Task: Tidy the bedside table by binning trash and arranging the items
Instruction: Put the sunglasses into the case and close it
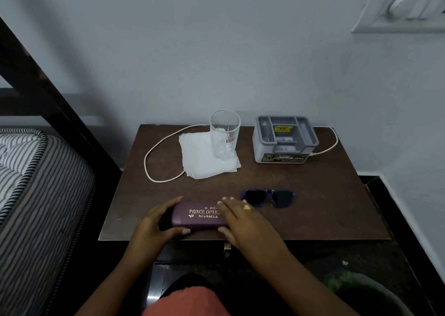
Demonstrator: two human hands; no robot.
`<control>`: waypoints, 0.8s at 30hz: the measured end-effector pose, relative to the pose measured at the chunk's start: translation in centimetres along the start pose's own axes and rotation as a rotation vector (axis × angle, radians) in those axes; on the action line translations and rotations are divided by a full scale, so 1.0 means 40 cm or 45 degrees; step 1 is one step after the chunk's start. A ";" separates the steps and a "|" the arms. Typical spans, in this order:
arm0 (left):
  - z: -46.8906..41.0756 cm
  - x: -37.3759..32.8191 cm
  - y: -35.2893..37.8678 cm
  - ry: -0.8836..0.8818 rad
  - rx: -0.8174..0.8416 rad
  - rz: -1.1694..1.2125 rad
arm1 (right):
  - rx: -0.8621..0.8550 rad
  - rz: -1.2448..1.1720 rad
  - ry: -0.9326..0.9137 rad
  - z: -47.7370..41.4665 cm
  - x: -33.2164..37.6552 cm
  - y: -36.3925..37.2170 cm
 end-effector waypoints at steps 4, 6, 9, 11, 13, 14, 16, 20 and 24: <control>0.007 0.028 0.003 -0.071 -0.032 0.162 | 0.014 -0.638 0.429 0.057 -0.104 -0.004; 0.008 0.036 -0.001 -0.100 -0.072 0.212 | -0.009 -0.765 0.529 0.061 -0.127 0.003; 0.016 0.039 -0.006 -0.130 -0.128 0.201 | -0.034 -0.867 0.649 0.043 -0.142 0.007; 0.021 0.031 -0.003 -0.125 -0.118 0.162 | -0.131 -0.889 0.765 0.031 -0.158 -0.004; 0.021 0.018 0.005 -0.104 -0.066 0.114 | -0.266 -0.786 0.825 0.014 -0.167 -0.028; 0.019 0.015 0.008 -0.106 -0.043 0.079 | -0.301 -0.708 0.837 0.005 -0.169 -0.033; 0.011 0.006 0.012 -0.119 0.000 0.007 | -0.292 -0.556 0.835 -0.014 -0.165 -0.024; -0.008 0.010 0.014 -0.223 0.079 -0.131 | -0.216 -0.234 0.763 -0.020 -0.135 0.014; -0.035 0.022 0.019 -0.263 0.226 -0.253 | -0.138 -0.087 0.689 -0.014 -0.104 0.032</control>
Point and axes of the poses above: each hand's wrist, its own z-axis away from the middle knuckle, its own y-axis out of the palm, x = y × z, the point moved 10 cm from there along -z, towards the middle knuckle, and after that the axes turned 4 degrees about z, right-handed, at the moved point
